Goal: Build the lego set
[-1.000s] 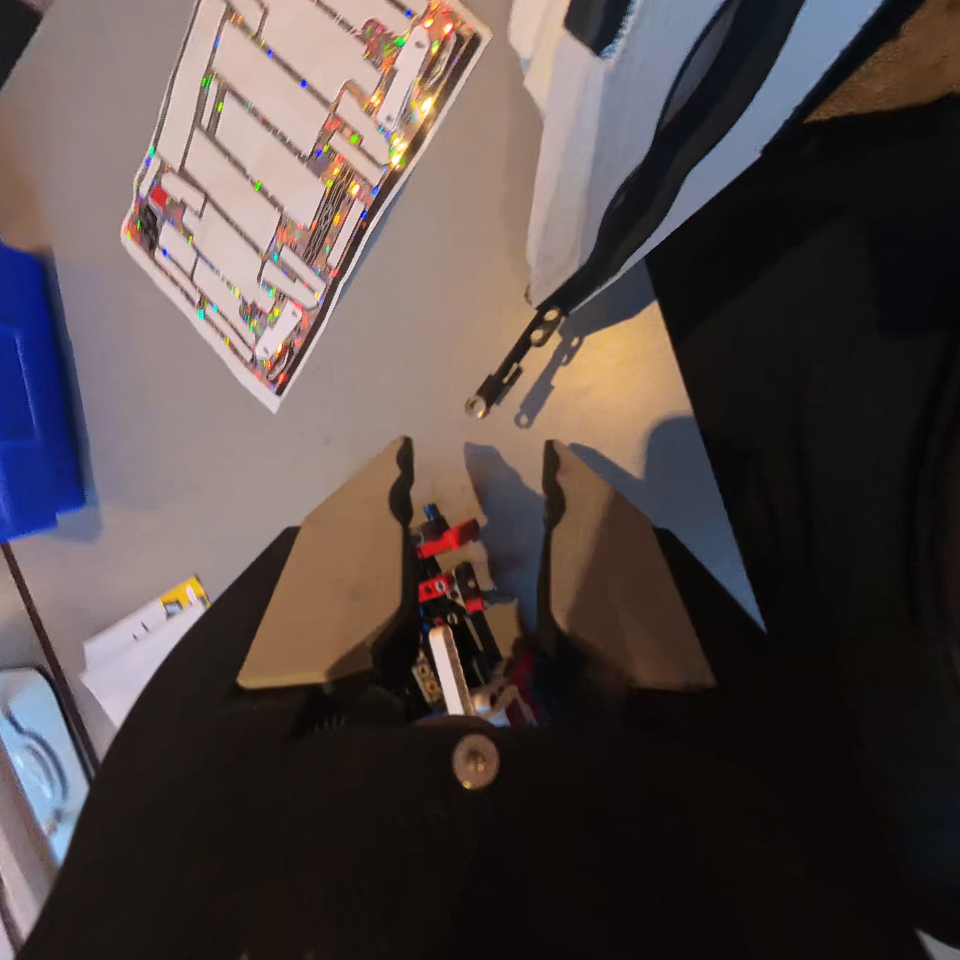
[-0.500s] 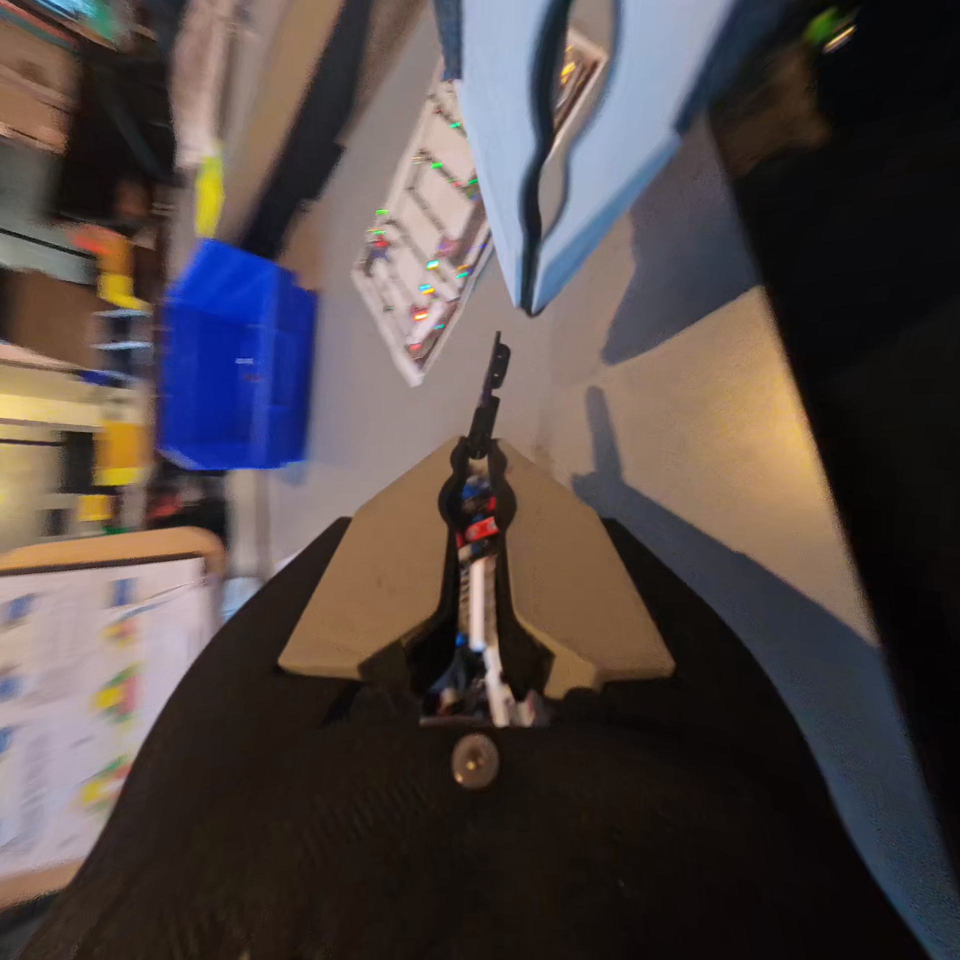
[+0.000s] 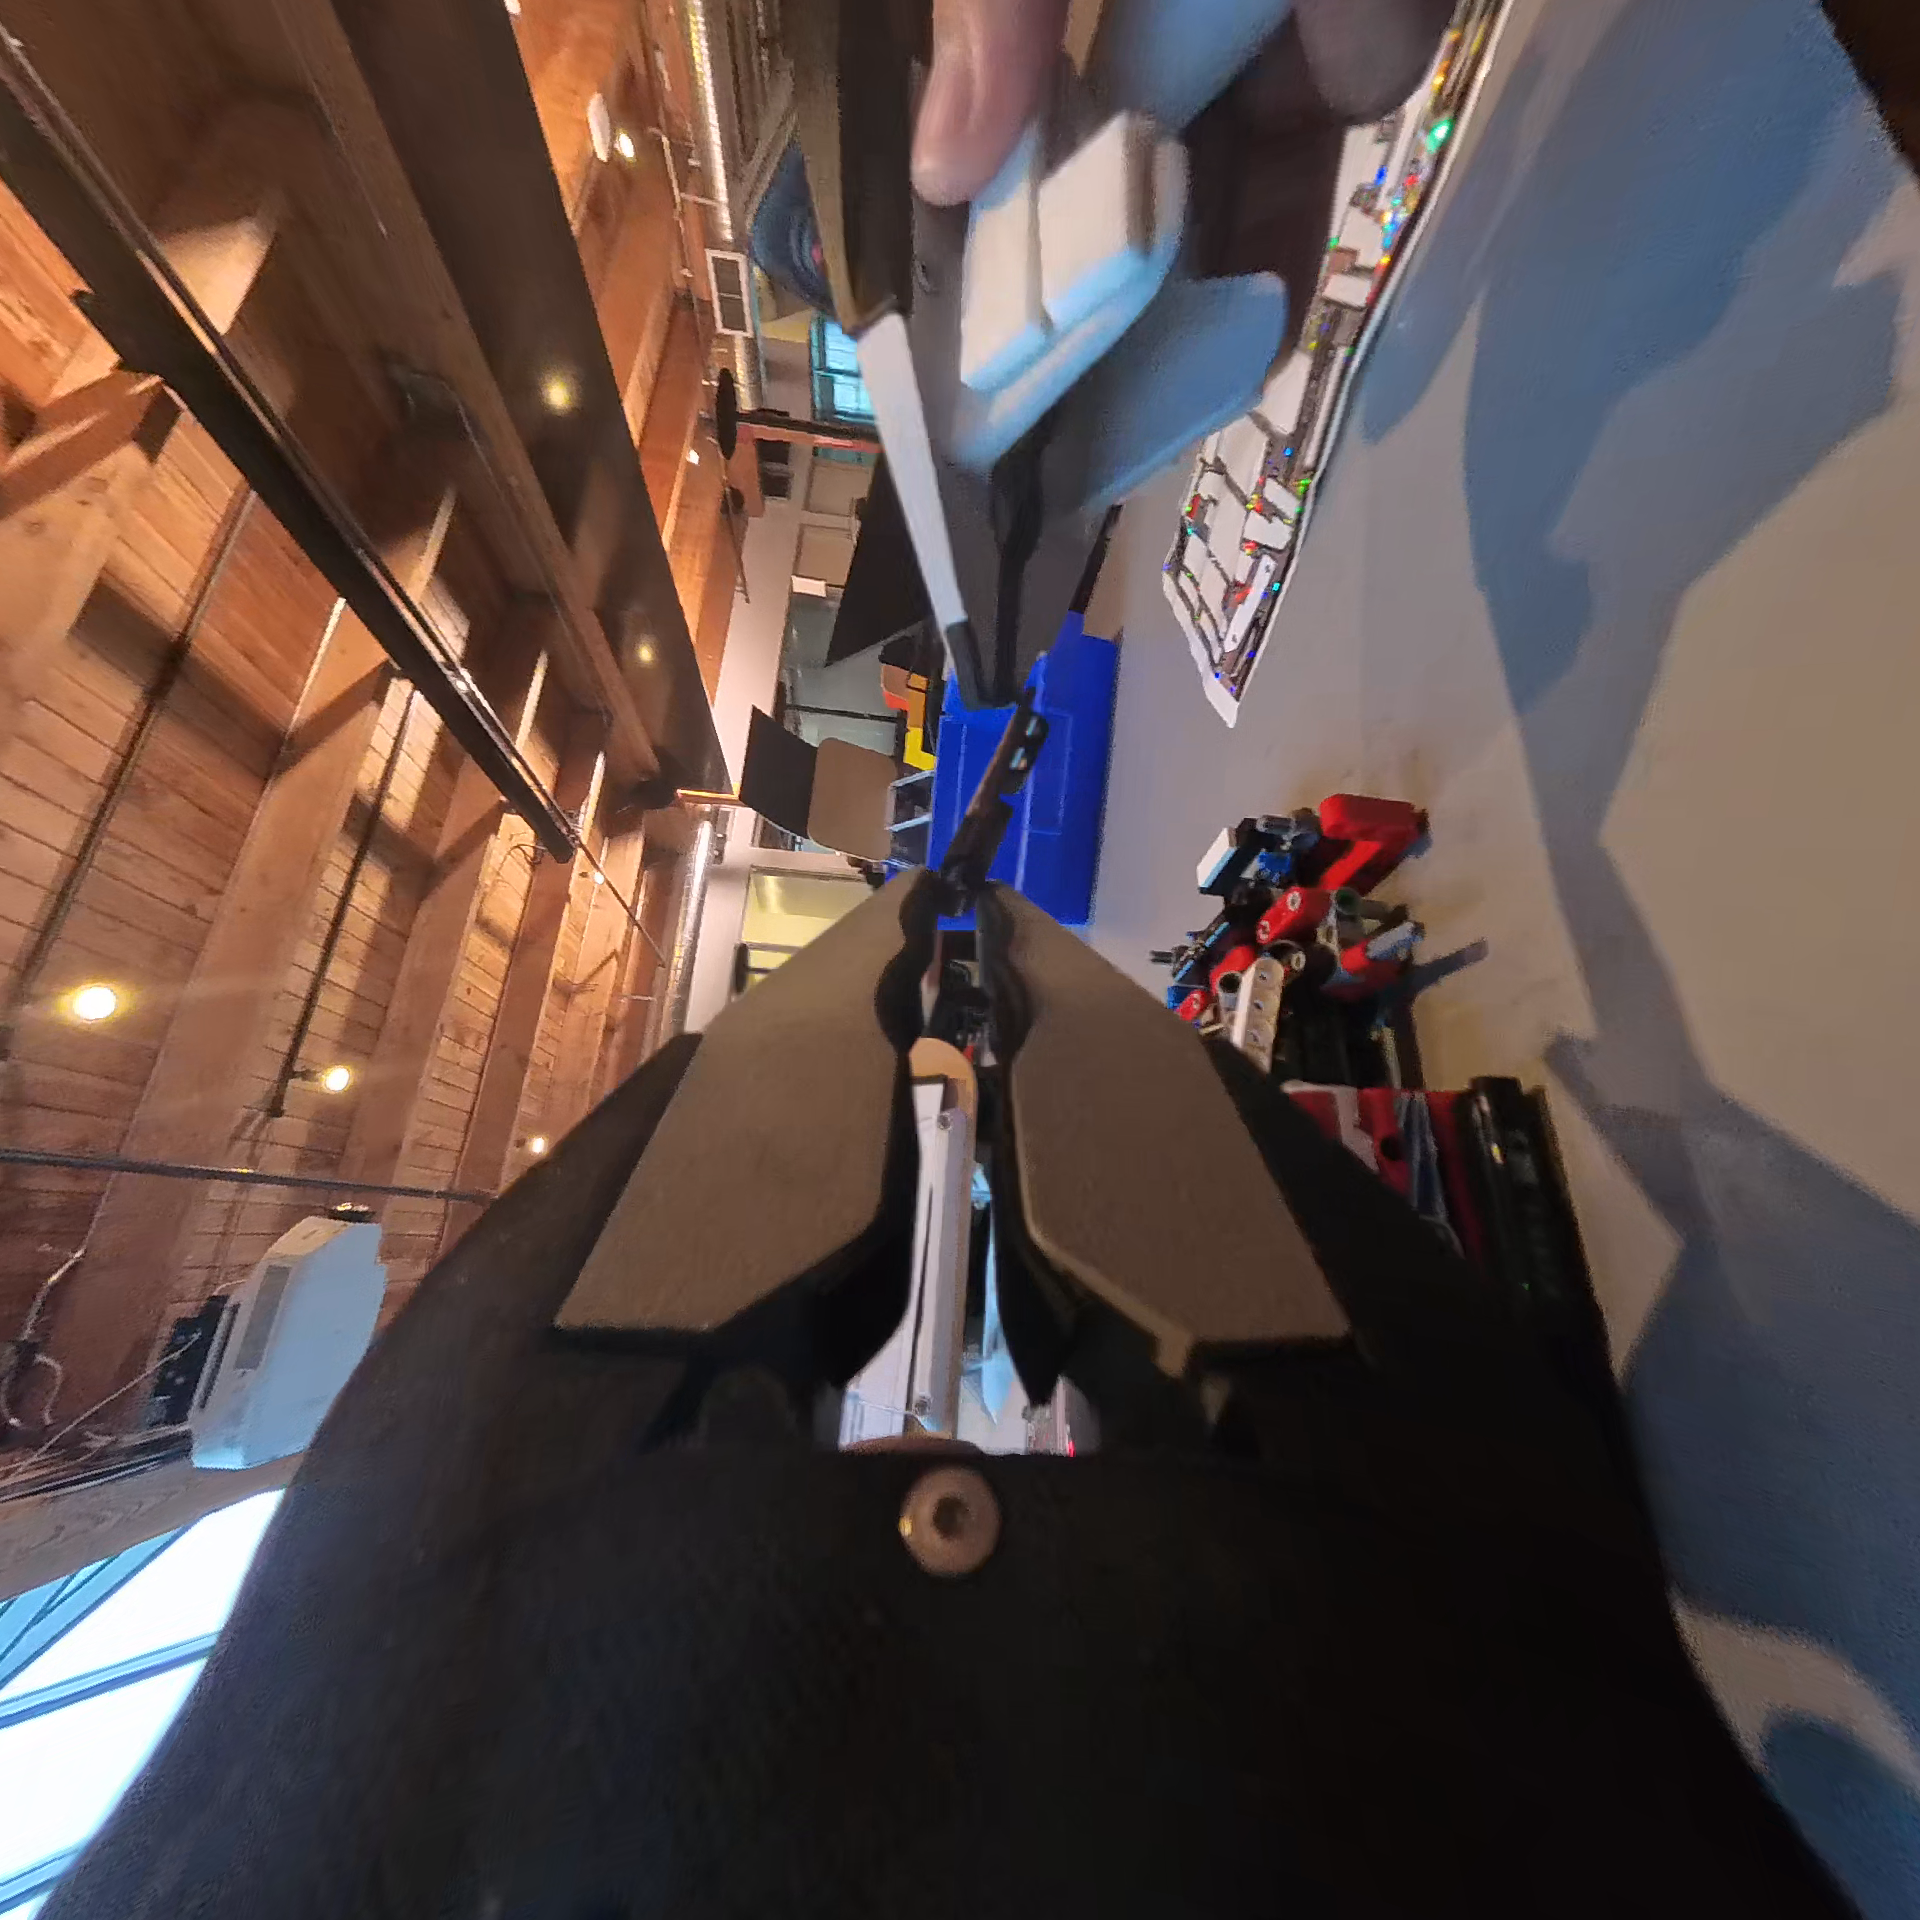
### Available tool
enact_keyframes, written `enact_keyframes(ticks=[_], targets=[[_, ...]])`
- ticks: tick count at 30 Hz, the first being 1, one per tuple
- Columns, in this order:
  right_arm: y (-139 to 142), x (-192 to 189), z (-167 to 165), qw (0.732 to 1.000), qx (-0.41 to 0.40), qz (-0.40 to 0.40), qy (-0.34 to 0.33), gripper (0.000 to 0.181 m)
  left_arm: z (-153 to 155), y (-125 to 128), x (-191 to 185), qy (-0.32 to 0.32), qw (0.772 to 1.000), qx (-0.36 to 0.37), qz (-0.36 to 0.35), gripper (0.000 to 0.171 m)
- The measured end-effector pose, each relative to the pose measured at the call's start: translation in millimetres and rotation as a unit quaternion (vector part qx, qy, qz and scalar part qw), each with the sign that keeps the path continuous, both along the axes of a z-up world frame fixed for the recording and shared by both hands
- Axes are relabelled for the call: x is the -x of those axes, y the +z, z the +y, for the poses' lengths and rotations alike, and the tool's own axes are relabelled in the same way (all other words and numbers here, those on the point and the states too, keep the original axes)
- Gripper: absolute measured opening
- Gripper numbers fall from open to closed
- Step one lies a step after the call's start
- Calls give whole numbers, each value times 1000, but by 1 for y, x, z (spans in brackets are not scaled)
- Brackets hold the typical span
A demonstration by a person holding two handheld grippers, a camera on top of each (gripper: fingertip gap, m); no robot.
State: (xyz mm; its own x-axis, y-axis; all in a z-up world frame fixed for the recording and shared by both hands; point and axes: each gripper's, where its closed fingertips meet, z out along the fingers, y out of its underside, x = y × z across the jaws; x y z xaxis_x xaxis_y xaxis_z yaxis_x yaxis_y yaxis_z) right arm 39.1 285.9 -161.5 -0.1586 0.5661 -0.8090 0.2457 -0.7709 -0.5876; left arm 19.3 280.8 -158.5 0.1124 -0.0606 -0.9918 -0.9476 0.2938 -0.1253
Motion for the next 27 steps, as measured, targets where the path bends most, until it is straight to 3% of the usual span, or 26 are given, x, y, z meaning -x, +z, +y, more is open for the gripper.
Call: enact_keyframes(ticks=[14,15,16,17,20,24,27], targets=[[1,0,9,1000,-19,0,-6,5,7,-6,4,6,1000,-6,-13,4],[-1,-1,12,1000,-22,-4,-12,13,7,-6,5,9,1000,-7,-14,3],[-4,-2,17,999,-27,-14,-28,41,7,-6,7,14,1000,-9,-17,4],[-6,-4,22,999,-32,-21,-38,43,8,-6,9,17,1000,-8,-19,4],[-4,-8,23,999,-27,-11,-30,26,7,-9,11,19,1000,-5,-18,4],[-11,5,5,1000,-18,-18,7,25,6,-11,6,13,1000,-4,-9,3],[-10,11,1,1000,-7,-7,17,13,8,-11,6,20,1000,1,-14,3]])
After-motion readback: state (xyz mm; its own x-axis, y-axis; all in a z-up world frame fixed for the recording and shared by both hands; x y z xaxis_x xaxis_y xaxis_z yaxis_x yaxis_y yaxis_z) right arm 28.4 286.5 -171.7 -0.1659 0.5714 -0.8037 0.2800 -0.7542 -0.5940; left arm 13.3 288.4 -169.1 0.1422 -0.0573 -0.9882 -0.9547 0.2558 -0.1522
